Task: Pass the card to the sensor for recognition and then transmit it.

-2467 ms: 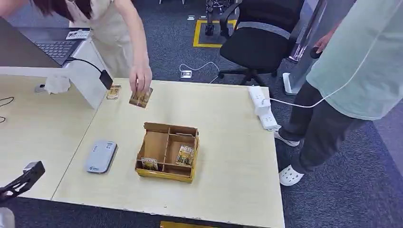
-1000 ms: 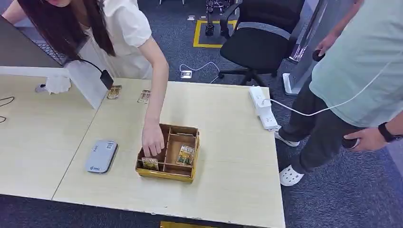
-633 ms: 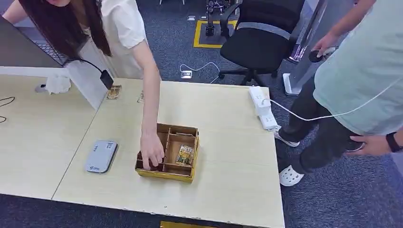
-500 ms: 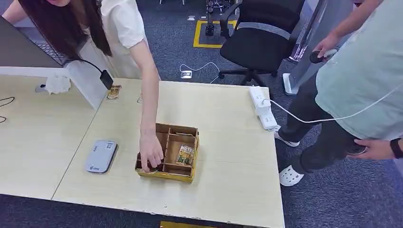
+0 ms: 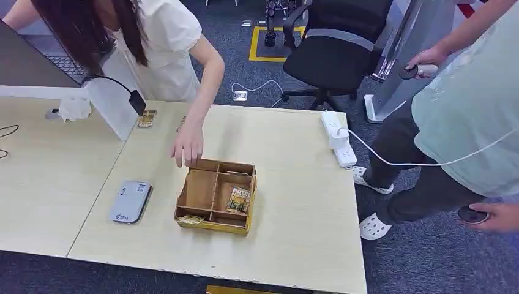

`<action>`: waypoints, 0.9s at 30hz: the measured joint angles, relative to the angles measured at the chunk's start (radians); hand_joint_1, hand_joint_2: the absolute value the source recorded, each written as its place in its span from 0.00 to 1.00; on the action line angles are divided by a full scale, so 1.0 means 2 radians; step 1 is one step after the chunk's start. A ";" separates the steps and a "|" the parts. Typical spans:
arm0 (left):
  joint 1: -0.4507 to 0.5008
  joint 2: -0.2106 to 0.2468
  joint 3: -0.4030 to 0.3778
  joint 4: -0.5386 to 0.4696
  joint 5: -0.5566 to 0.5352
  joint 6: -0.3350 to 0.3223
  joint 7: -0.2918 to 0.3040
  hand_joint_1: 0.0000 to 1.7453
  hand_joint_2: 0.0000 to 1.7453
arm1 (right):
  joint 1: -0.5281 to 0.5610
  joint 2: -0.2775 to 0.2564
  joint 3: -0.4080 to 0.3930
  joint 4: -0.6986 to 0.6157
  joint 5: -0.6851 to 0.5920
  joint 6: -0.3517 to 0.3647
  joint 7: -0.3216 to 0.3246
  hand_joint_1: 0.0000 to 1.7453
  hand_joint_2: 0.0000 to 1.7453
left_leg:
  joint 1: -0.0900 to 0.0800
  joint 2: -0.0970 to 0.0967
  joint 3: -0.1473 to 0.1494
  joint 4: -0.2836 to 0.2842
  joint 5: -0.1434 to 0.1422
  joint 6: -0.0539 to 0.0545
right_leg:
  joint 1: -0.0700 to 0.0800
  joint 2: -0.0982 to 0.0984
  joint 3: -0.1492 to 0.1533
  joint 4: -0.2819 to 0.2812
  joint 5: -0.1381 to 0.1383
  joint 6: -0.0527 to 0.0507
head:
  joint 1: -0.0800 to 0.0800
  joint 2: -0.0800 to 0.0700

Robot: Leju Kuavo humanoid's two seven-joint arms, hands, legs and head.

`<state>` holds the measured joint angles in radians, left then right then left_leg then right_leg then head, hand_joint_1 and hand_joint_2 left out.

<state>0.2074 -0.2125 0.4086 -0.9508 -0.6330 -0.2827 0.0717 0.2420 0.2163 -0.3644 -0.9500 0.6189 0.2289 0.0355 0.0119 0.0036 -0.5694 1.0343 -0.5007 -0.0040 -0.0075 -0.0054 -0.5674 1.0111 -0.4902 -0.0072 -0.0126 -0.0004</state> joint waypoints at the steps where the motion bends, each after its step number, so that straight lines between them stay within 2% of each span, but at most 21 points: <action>1: -0.001 0.003 -0.006 0.008 0.010 0.005 -0.001 0.00 0.00 | -0.001 -0.003 0.004 0.007 -0.008 -0.003 0.000 0.00 0.00 | 0.000 0.000 0.000 0.000 0.000 0.000 | 0.000 0.000 0.000 0.000 0.000 0.000 | 0.000 0.000; 3: -0.002 0.009 -0.019 0.023 0.029 0.013 -0.004 0.00 0.00 | -0.003 -0.009 0.015 0.023 -0.028 -0.010 -0.001 0.00 0.00 | 0.000 0.000 0.000 0.000 0.000 0.000 | 0.000 0.000 0.000 0.000 0.000 0.000 | 0.000 0.000; 4: -0.002 0.012 -0.024 0.030 0.039 0.017 -0.005 0.00 0.00 | -0.005 -0.012 0.020 0.031 -0.037 -0.014 -0.002 0.00 1.00 | 0.000 0.000 0.000 0.000 0.000 0.000 | 0.000 0.000 0.000 0.000 0.000 0.000 | 0.000 0.000; 6: -0.003 0.018 -0.035 0.045 0.058 0.026 -0.006 0.00 0.00 | -0.008 -0.018 0.030 0.047 -0.056 -0.021 -0.003 0.00 1.00 | 0.000 0.000 0.000 0.000 0.000 0.000 | 0.000 0.000 0.000 0.000 0.000 0.000 | 0.000 0.000; 7: -0.004 0.021 -0.040 0.052 0.067 0.030 -0.007 0.00 0.00 | -0.009 -0.021 0.035 0.054 -0.065 -0.024 -0.004 0.00 0.00 | 0.000 0.000 0.000 0.000 0.000 0.000 | 0.000 0.000 0.000 0.000 0.000 0.000 | 0.000 0.000; 8: -0.004 0.025 -0.047 0.061 0.078 0.035 -0.009 0.00 1.00 | -0.010 -0.024 0.041 0.063 -0.075 -0.028 -0.004 0.00 0.00 | 0.000 0.000 0.000 0.000 0.000 0.000 | 0.000 0.000 0.000 0.000 0.000 0.000 | 0.000 0.000; 9: -0.005 0.027 -0.052 0.068 0.088 0.039 -0.009 0.00 1.00 | -0.011 -0.027 0.046 0.071 -0.085 -0.031 -0.004 0.00 0.00 | 0.000 0.000 0.000 0.000 0.000 0.000 | 0.000 0.000 0.000 0.000 0.000 0.000 | 0.000 0.000; 10: -0.006 0.030 -0.057 0.076 0.097 0.043 -0.010 0.00 1.00 | -0.012 -0.030 0.050 0.078 -0.092 -0.034 -0.005 0.00 1.00 | 0.000 0.000 0.000 0.000 0.000 0.000 | 0.000 0.000 0.000 0.000 0.000 0.000 | 0.000 0.000; 11: -0.007 0.034 -0.063 0.084 0.107 0.048 -0.011 0.00 1.00 | -0.014 -0.033 0.057 0.087 -0.103 -0.038 -0.005 0.00 0.00 | 0.000 0.000 0.000 0.000 0.000 0.000 | 0.000 0.000 0.000 0.000 0.000 0.000 | 0.000 0.000; 27: -0.018 0.082 -0.149 0.201 0.260 0.116 -0.028 0.00 1.00 | -0.034 -0.081 0.136 0.209 -0.252 -0.094 -0.013 0.00 0.00 | 0.000 0.000 0.000 0.000 0.000 0.000 | 0.000 0.000 0.000 0.000 0.000 0.000 | 0.000 0.000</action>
